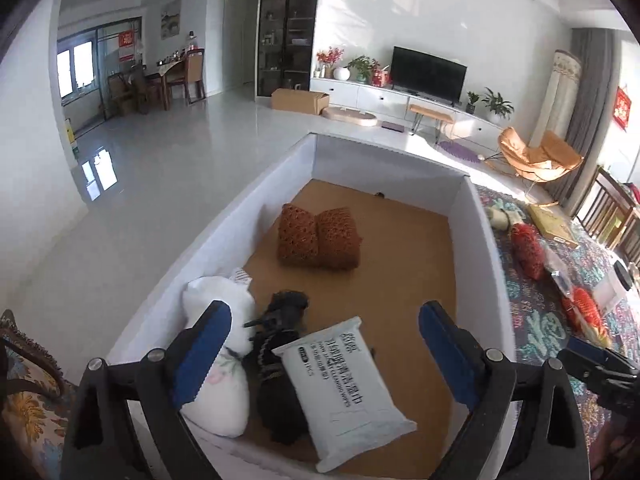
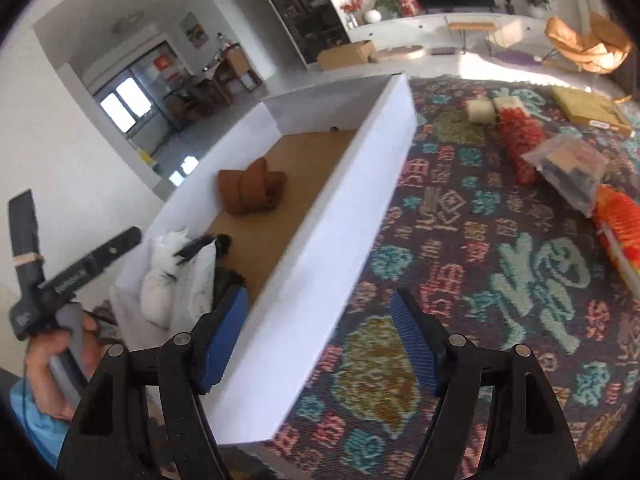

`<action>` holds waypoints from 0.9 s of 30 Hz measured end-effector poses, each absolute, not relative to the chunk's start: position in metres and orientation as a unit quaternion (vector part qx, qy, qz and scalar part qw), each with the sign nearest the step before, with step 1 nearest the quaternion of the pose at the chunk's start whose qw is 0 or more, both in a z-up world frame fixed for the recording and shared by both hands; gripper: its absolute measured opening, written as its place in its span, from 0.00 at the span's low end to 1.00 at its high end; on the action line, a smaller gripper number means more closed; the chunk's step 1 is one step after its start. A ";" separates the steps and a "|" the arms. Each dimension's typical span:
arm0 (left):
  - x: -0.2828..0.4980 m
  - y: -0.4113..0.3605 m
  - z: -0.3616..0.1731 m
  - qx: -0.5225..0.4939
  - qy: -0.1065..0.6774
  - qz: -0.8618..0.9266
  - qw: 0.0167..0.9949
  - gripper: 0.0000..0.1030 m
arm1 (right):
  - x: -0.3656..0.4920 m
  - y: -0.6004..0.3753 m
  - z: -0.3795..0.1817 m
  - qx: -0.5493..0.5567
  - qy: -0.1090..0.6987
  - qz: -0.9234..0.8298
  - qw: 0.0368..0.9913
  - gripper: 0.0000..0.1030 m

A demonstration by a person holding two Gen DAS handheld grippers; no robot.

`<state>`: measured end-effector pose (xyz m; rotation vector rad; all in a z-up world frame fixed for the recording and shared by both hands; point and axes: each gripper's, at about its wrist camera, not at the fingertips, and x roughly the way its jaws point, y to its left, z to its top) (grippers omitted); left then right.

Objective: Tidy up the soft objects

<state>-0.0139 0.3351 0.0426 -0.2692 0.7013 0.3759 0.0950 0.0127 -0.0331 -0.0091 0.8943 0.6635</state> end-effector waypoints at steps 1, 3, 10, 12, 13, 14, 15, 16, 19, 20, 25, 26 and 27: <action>-0.009 0.320 0.048 -0.130 0.334 0.159 0.920 0.92 | 0.096 -0.006 -0.041 -0.022 0.421 0.279 0.863 0.78; 0.002 0.284 0.057 -0.127 0.325 0.107 0.931 0.92 | 0.099 -0.046 -0.061 -0.051 0.422 0.209 0.881 0.78; 0.044 0.125 0.051 -0.083 0.353 -0.083 0.928 0.97 | 0.103 -0.176 -0.088 -0.024 0.408 0.011 0.913 0.78; 0.059 0.086 0.030 -0.072 0.377 -0.108 0.917 0.97 | 0.102 -0.202 -0.090 0.014 0.401 -0.025 0.916 0.78; 0.068 0.073 0.017 -0.065 0.387 -0.114 0.913 0.97 | 0.102 -0.210 -0.091 0.035 0.403 -0.034 0.914 0.78; 0.078 0.061 0.004 -0.055 0.397 -0.110 0.909 0.97 | 0.105 -0.217 -0.092 0.049 0.406 -0.039 0.912 0.78; 0.087 0.053 -0.010 -0.042 0.406 -0.103 0.907 0.97 | 0.107 -0.220 -0.093 0.052 0.406 -0.045 0.911 0.78; 0.095 0.045 -0.025 -0.029 0.415 -0.096 0.904 0.97 | 0.108 -0.220 -0.094 0.049 0.407 -0.054 0.911 0.78; 0.122 0.045 -0.060 -0.012 0.441 -0.078 0.894 0.97 | 0.116 -0.217 -0.101 0.033 0.421 -0.067 0.904 0.78; 0.129 0.048 -0.069 -0.014 0.448 -0.073 0.891 0.97 | 0.119 -0.215 -0.106 0.029 0.431 -0.066 0.899 0.78; 0.140 0.054 -0.094 -0.018 0.450 -0.052 0.891 0.97 | 0.121 -0.215 -0.111 0.031 0.435 -0.069 0.897 0.81; 0.138 0.052 -0.095 -0.007 0.449 -0.050 0.892 0.97 | 0.120 -0.216 -0.111 0.033 0.435 -0.069 0.897 0.81; 0.138 0.047 -0.097 0.005 0.451 -0.046 0.891 0.98 | 0.121 -0.216 -0.111 0.032 0.435 -0.070 0.897 0.81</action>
